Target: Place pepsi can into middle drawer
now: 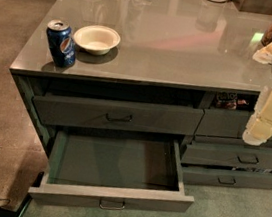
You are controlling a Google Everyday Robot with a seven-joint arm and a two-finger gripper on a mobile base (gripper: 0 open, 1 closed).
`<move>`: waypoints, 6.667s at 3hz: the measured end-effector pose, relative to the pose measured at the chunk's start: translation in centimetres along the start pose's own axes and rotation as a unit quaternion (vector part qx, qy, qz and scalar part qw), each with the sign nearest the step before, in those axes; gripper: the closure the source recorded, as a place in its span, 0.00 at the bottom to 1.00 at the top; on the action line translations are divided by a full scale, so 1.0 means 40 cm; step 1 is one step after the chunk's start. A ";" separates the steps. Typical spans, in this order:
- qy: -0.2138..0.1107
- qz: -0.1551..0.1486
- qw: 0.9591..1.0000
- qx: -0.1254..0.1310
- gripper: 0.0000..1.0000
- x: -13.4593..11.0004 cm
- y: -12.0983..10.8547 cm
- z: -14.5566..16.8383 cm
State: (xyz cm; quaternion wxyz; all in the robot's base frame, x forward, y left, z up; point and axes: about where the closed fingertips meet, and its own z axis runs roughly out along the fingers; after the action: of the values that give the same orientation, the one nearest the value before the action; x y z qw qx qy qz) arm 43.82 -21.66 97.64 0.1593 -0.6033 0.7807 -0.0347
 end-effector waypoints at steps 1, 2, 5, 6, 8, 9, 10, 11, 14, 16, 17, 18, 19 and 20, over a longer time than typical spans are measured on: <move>0.000 0.000 1.000 0.000 0.00 0.000 0.000 0.000; -0.010 0.003 1.000 0.010 0.00 -0.018 -0.019 0.010; -0.161 0.001 0.986 0.048 0.00 -0.342 -0.144 0.179; -0.179 0.003 0.981 0.070 0.00 -0.368 -0.172 0.172; -0.194 0.002 0.979 0.068 0.00 -0.399 -0.188 0.199; -0.237 -0.014 0.969 0.062 0.00 -0.503 -0.223 0.235; -0.281 -0.026 0.957 0.059 0.00 -0.612 -0.261 0.261; -0.321 -0.035 0.945 0.051 0.00 -0.716 -0.284 0.289; -0.363 -0.044 0.930 0.029 0.00 -0.845 -0.285 0.355; -0.395 -0.050 0.917 0.001 0.00 -0.951 -0.299 0.442; -0.405 -0.055 0.912 -0.015 0.00 -1.000 -0.303 0.490; -0.412 -0.063 0.909 -0.029 0.00 -1.044 -0.304 0.526; -0.422 -0.070 0.903 -0.039 0.00 -1.089 -0.307 0.543; -0.434 -0.078 0.896 -0.045 0.00 -1.129 -0.302 0.531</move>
Offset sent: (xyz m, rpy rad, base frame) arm 0.0229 0.0108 -0.0060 0.0363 -0.0319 -0.0076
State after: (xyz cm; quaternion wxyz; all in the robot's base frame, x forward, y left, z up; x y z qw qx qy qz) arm 71.25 21.06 89.87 0.4516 -0.6242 0.5849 0.2536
